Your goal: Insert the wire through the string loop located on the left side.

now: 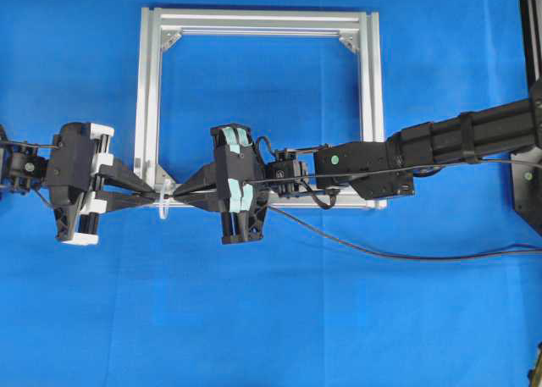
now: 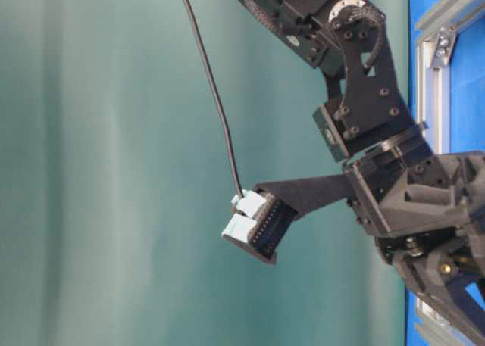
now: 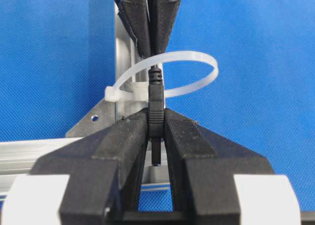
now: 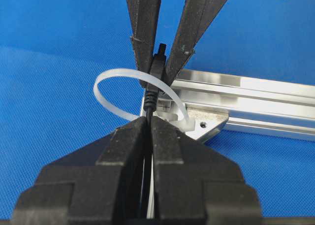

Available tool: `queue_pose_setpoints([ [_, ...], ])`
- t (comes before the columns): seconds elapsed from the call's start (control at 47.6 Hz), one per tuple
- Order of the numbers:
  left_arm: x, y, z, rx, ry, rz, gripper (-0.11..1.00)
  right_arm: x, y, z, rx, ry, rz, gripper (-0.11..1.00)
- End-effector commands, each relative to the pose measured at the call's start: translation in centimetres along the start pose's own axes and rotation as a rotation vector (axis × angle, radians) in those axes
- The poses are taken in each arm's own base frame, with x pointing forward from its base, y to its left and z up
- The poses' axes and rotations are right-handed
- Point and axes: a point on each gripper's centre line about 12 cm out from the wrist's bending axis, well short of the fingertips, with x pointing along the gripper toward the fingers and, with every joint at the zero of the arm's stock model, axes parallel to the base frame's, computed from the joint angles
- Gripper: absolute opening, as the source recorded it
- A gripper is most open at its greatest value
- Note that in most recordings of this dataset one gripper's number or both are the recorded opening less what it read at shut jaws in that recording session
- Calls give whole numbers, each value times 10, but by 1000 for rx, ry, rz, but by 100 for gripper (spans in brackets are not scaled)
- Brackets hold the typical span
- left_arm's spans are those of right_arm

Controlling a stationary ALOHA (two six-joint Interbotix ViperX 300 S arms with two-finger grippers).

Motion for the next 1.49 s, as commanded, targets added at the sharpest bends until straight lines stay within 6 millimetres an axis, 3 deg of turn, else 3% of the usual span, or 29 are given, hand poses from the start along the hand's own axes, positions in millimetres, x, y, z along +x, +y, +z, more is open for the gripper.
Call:
queue_pose_setpoints([
  [0.0,0,0,6,-2,-25,-1,8,-2,2,16,-6,-44,7,-9],
  [0.126,0,1,7,-4,-26,1,8,-2,2,16,-6,-44,7,-5],
  [0.231,0,1,7,-6,-26,3,8,-2,2,16,-3,-44,6,8],
  [0.315,-1,3,6,-7,-23,9,8,-2,3,16,1,-41,6,27],
  [0.504,-1,9,6,-17,-16,31,8,-6,5,19,-5,-42,10,83],
  [0.567,-1,12,7,-20,-20,39,8,-8,6,20,-1,-44,11,95],
  [0.778,-2,15,7,-33,-22,52,8,-16,7,21,0,-42,13,95],
  [1.051,-12,6,-1,-32,47,18,8,-21,7,17,-9,-33,14,95],
  [1.24,-39,6,-11,-37,113,10,8,-21,7,18,-9,-34,14,95],
  [1.471,-81,2,-4,-109,42,-22,8,-21,5,21,-5,-41,9,95],
])
